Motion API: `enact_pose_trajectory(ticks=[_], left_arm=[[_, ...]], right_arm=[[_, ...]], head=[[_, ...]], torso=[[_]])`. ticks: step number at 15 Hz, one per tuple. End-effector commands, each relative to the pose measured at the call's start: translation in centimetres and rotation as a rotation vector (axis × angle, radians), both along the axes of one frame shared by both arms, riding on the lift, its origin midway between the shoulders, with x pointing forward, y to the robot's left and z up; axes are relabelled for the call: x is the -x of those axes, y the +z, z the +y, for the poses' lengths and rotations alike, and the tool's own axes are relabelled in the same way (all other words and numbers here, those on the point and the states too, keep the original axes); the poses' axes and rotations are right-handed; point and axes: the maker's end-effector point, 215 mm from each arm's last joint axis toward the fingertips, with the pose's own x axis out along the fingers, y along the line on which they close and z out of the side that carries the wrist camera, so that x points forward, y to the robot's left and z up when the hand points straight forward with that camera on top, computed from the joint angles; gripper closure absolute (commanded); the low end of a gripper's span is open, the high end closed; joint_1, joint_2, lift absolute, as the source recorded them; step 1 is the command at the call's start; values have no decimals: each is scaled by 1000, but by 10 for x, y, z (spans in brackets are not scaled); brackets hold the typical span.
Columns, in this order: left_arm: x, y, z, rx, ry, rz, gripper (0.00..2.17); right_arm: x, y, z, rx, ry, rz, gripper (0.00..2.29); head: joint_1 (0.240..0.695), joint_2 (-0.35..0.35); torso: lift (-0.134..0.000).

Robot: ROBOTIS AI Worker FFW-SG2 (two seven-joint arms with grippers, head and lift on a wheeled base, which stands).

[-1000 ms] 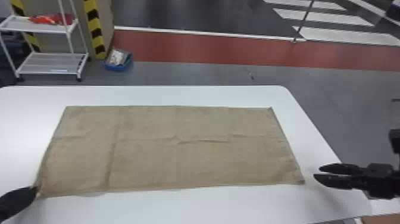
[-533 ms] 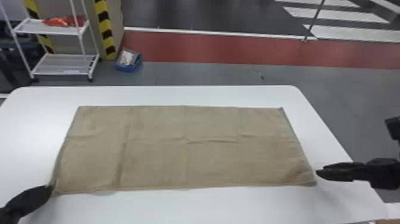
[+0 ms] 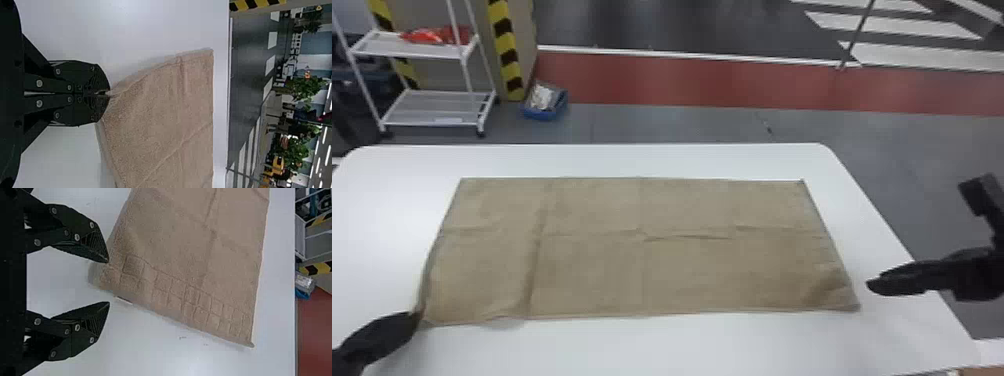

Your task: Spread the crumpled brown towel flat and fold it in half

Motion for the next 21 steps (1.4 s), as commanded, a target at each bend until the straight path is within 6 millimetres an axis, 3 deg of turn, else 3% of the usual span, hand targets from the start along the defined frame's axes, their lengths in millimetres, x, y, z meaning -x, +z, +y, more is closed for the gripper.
enact_pose_trajectory(ticks=[1, 6, 10, 13, 21], left_arm=[[0, 0, 0, 0, 0, 0, 1423], [-1, -2, 2, 1, 4, 4, 1423], [-7, -2, -4, 4, -5, 9, 1423], [-6, -5, -7, 5, -8, 18, 1423], [-6, -9, -7, 8, -4, 25, 1423]], right_arm=[[-12, 1, 1, 118, 124, -38, 576], [-18, -9, -7, 190, 274, -67, 576], [-10, -26, 10, 152, 340, -60, 576], [-3, -40, 19, 131, 357, -28, 579], [4, -49, 19, 114, 351, -5, 650]], head=[[695, -128], [695, -128], [695, -130], [695, -119], [695, -109]], torso=[[-125], [-125], [-125], [-125], [-125]])
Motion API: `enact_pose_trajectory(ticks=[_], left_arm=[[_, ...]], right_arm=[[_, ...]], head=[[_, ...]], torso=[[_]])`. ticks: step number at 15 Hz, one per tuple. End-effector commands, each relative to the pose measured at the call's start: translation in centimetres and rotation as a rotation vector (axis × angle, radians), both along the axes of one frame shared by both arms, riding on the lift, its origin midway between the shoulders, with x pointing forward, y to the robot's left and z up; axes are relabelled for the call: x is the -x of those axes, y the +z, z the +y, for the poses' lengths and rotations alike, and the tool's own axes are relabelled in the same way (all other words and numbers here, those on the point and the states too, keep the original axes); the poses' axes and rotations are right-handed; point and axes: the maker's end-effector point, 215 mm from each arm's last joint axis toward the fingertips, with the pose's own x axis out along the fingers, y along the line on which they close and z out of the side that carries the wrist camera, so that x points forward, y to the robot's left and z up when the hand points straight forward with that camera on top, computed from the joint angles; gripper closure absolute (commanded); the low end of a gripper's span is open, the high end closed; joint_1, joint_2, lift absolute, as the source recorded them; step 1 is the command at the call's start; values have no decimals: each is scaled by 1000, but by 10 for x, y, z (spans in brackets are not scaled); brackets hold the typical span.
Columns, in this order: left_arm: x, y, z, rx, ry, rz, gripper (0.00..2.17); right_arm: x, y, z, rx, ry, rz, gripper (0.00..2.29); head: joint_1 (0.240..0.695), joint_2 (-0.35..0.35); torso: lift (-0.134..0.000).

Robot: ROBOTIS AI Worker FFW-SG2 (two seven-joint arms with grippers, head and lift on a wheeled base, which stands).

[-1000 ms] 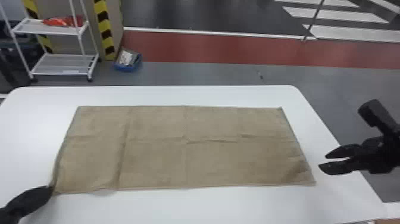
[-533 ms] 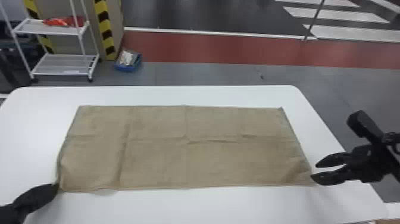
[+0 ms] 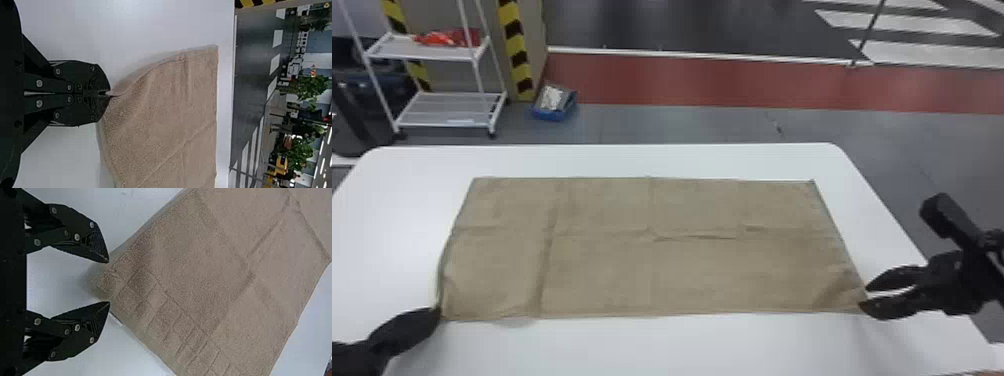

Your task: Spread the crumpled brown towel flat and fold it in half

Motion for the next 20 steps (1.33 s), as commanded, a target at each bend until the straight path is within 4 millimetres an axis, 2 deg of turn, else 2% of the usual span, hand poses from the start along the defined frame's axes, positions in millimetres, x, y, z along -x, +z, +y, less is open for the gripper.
enact_pose_trajectory(ticks=[1, 4, 6, 8, 10, 12, 13, 15, 16, 17, 18, 20], left_arm=[[0, 0, 0, 1, -1, 0, 1423], [-1, 1, 0, -1, -1, -1, 1423], [-1, 0, -1, 1, -2, -1, 1423], [-1, 2, -2, 2, -3, -4, 1423], [-1, 4, -2, -1, -3, -7, 1423], [-2, 15, -3, -9, -7, -26, 1423], [-2, 24, -4, -13, -5, -35, 1423], [-6, 56, -5, -42, 1, -92, 1423], [-10, 78, -6, -59, 2, -132, 1423], [-11, 91, -8, -65, 4, -146, 1423], [-10, 100, -9, -75, 11, -134, 1423], [-4, 110, -10, -97, 34, -83, 1423]], right_arm=[[4, -4, 0, -5, 1, 13, 653], [10, -10, -1, -2, 0, 26, 684], [11, -11, -2, -2, -2, 30, 880], [10, -10, -3, -1, -3, 29, 1207], [10, -11, -2, -5, 0, 28, 1237], [5, -3, -4, -9, -6, 9, 1328], [1, 4, -5, -19, -9, -12, 1328], [-10, 27, -8, -26, -12, -74, 1328], [-19, 43, -5, -31, 8, -129, 1328], [-27, 59, -3, -38, 26, -192, 1328], [-34, 77, 0, -44, 48, -257, 1328], [-41, 97, -2, -43, 59, -317, 1328]], head=[[695, -109], [695, -112], [695, -113], [695, -115], [695, -118], [695, -118], [695, -118], [695, -121], [695, -121], [695, -121], [695, -120], [695, -115]], torso=[[-125], [-125], [-125], [-125], [-125], [-125], [-125], [-125], [-125], [-125], [-125], [-125]])
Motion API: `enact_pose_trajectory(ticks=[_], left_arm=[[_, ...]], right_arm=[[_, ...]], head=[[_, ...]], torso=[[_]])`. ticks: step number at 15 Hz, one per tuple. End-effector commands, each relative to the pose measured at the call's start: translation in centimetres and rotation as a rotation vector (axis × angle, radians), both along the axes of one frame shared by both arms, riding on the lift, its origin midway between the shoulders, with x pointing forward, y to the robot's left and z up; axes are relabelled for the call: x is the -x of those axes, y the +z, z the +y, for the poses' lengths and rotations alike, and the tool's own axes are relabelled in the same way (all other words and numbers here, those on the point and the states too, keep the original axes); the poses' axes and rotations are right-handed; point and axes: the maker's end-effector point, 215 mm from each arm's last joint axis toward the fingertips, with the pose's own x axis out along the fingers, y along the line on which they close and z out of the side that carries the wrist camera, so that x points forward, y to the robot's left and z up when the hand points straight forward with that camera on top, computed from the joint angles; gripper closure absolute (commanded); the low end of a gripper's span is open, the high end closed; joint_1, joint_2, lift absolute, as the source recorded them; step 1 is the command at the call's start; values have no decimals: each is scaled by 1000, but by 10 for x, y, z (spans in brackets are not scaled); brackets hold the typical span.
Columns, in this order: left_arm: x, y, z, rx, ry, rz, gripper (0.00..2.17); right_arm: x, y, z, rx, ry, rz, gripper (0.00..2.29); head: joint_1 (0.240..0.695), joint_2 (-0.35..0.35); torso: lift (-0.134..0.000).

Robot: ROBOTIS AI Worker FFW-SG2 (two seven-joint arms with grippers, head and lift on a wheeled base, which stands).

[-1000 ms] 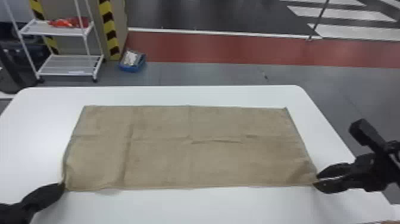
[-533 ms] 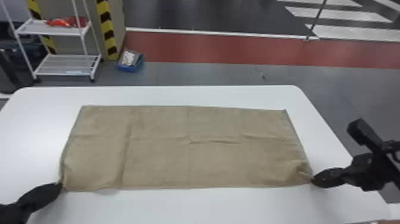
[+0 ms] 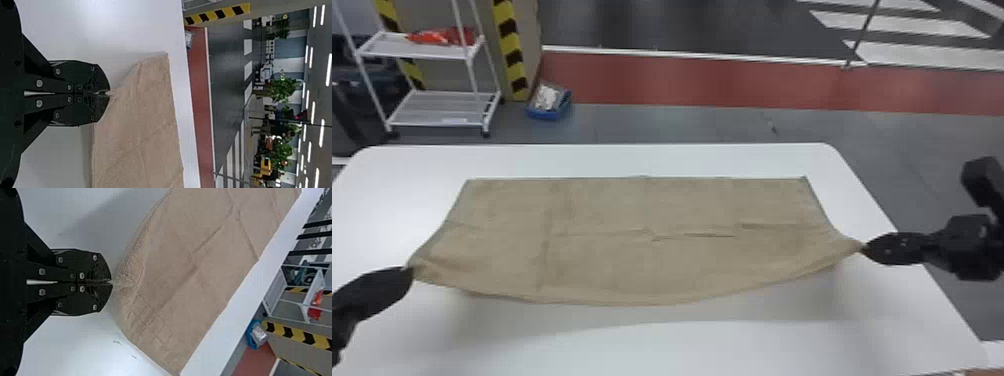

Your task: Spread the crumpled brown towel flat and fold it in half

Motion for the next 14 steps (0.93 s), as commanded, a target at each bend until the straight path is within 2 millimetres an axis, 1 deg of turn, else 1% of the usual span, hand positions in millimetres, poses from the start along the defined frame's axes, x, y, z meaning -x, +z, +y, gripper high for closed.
enact_pose_trajectory(ticks=[1, 2, 3, 5, 6, 7, 9, 10, 11, 12, 13, 14], left_arm=[[10, 12, -3, -13, 18, 54, 1423], [13, 11, 2, -21, 46, 84, 1423], [13, 12, 7, -35, 76, 100, 1423], [5, 16, 9, -42, 103, 108, 1423], [-4, 23, 9, -56, 108, 89, 1423], [-9, 21, 14, -78, 137, 101, 1423], [-32, 26, 15, -94, 160, 93, 1423], [-47, 26, 12, -82, 159, 89, 1423], [-62, 27, 13, -82, 173, 82, 1423], [-81, 24, 10, -79, 178, 85, 1423], [-94, 21, 9, -81, 187, 90, 1423], [-106, 15, 4, -81, 188, 103, 1423]], right_arm=[[-11, 26, 2, -13, 15, -69, 1328], [-17, 32, 2, -15, 15, -80, 1328], [-21, 34, 3, -15, 20, -88, 1328], [-34, 32, 3, -36, 15, -80, 1328], [-44, 32, -1, -46, 2, -77, 1328], [-55, 31, -6, -57, -12, -69, 1328], [-71, 29, -20, -83, -33, -69, 1325], [-80, 30, -24, -99, -38, -64, 1325], [-85, 26, -29, -111, -48, -53, 1325], [-96, 29, -28, -122, -32, -64, 1318], [-103, 31, -30, -139, -31, -73, 1318], [-109, 31, -33, -157, -32, -80, 1318]], head=[[695, -115], [695, -116], [695, -116], [695, -106], [695, -98], [695, -97], [695, -96], [695, -96], [695, -103], [695, -107], [695, -108], [695, -109]], torso=[[-125], [-125], [-125], [-125], [-125], [-125], [-125], [-125], [-125], [-125], [-125], [-125]])
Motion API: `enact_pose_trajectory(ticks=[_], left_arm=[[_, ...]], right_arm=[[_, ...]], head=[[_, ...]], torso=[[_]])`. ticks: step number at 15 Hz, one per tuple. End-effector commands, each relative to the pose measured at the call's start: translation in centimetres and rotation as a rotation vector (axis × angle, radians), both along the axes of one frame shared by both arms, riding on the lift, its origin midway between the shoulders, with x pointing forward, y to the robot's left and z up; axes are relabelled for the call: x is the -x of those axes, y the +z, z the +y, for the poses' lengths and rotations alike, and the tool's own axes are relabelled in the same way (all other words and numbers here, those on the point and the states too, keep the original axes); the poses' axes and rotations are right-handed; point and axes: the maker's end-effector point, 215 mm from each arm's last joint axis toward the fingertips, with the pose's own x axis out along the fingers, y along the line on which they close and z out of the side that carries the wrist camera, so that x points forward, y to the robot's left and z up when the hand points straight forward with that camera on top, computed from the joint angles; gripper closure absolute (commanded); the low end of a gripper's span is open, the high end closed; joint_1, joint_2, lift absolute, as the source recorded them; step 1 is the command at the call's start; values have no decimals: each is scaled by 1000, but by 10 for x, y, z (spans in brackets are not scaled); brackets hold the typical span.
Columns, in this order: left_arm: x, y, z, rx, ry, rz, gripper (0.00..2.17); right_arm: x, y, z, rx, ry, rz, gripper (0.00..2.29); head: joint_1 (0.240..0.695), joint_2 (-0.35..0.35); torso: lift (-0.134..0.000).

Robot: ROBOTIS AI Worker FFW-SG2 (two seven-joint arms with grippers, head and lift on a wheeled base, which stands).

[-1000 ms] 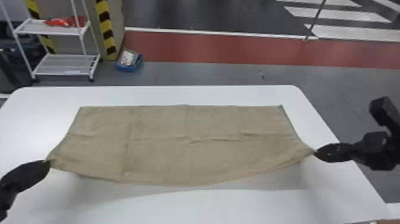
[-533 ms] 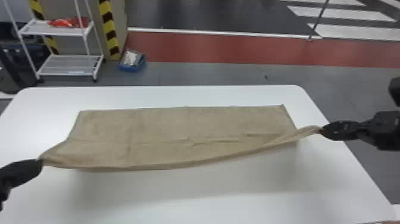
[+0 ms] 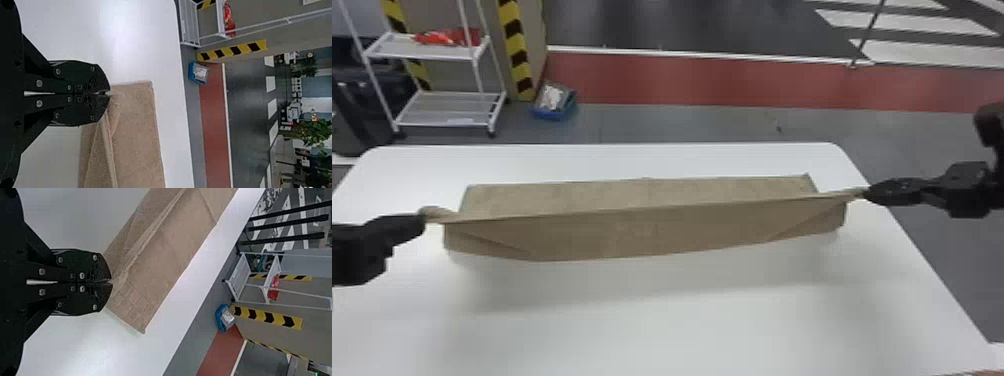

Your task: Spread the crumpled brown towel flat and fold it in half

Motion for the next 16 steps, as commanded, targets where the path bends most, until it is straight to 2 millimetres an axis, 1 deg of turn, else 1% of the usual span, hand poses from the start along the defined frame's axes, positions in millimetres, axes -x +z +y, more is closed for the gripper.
enact_pose_trajectory(ticks=[1, 3, 6, 8, 9, 11, 14, 15, 16], left_arm=[[-32, -9, -12, 9, -7, 17, 1423], [-51, -12, -21, 12, -14, 0, 1423], [-83, -9, -21, -4, -5, -48, 1423], [-103, -2, -22, -9, -7, -83, 1423], [-111, -1, -19, -22, 4, -88, 1423], [-122, 0, -15, -44, 11, -85, 1423], [-130, -7, -20, -80, 6, -65, 1423], [-131, -9, -17, -96, 10, -58, 1423], [-131, -11, -18, -98, 7, -54, 1423]], right_arm=[[-15, 1, -1, -36, 23, -19, 1318], [-24, 2, 4, -57, 45, -29, 1318], [-38, 9, 7, -90, 66, -64, 1315], [-39, 4, 10, -97, 72, -52, 1312], [-41, 3, 10, -97, 76, -63, 1312], [-49, -1, 0, -82, 39, -94, 1312], [-59, -3, -6, -69, -13, -121, 1312], [-63, -5, -7, -66, -31, -130, 1308], [-66, -9, -1, -68, -37, -133, 1271]], head=[[695, -109], [695, -116], [695, -117], [690, -112], [684, -111], [674, -107], [664, -110], [661, -113], [660, -115]], torso=[[-125], [-125], [-125], [-125], [-125], [-125], [-125], [-125], [-125]])
